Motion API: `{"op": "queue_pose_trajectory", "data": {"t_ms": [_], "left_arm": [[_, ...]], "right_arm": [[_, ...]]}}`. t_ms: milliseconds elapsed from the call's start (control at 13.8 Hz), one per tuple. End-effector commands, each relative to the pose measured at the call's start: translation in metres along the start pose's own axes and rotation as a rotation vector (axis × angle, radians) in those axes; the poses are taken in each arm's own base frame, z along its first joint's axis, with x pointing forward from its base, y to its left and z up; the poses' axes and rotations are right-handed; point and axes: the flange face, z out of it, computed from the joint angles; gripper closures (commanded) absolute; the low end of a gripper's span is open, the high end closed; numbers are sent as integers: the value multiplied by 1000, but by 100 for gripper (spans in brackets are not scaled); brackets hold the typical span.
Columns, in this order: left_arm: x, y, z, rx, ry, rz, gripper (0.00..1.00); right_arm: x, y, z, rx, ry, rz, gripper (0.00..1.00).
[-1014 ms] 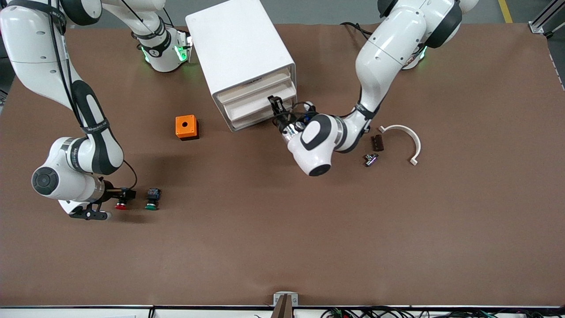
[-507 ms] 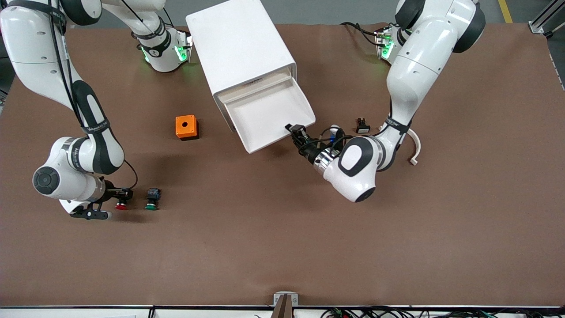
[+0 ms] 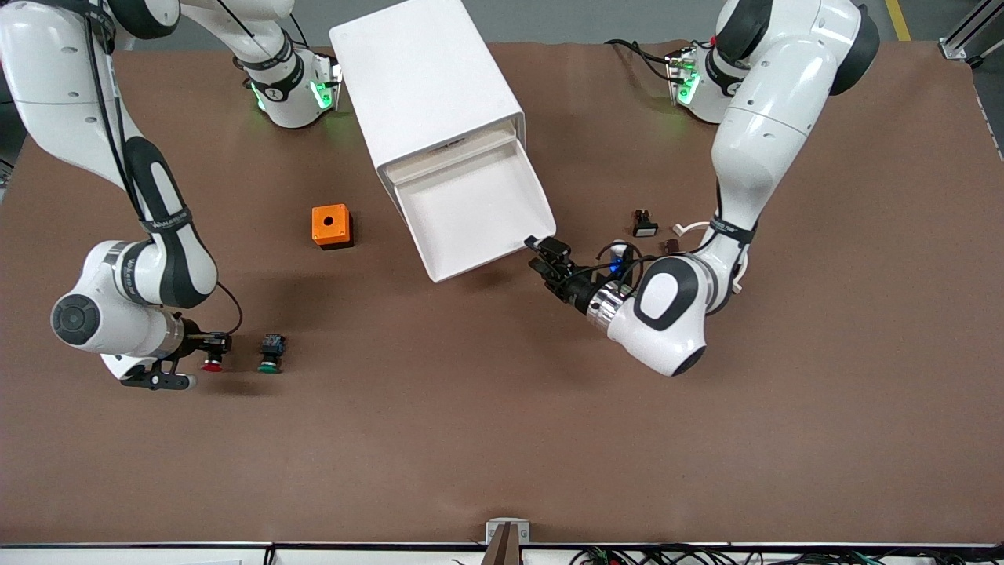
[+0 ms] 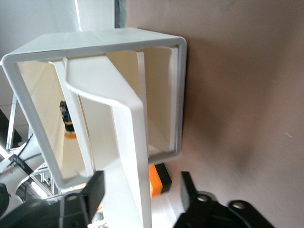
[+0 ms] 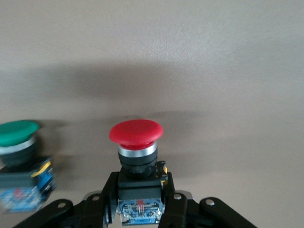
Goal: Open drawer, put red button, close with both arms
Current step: 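Pull the drawer open with the left gripper while the right gripper grasps the red button, then lift the red button with the right gripper toward the open drawer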
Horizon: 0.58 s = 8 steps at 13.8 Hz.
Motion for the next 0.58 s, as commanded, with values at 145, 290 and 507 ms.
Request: {"op": "queue_pose_trajectory", "data": {"t_ms": [145, 290, 507], "left_arm": [[14, -1, -88, -247, 53, 41, 0], [26, 0, -121, -335, 77, 76, 0], [39, -13, -161, -443, 126, 197, 0]], "right_arm": [[-19, -23, -107, -25, -57, 8, 88], [-33, -59, -145, -49, -114, 93, 88], [-59, -134, -189, -113, -190, 232, 87]]}}
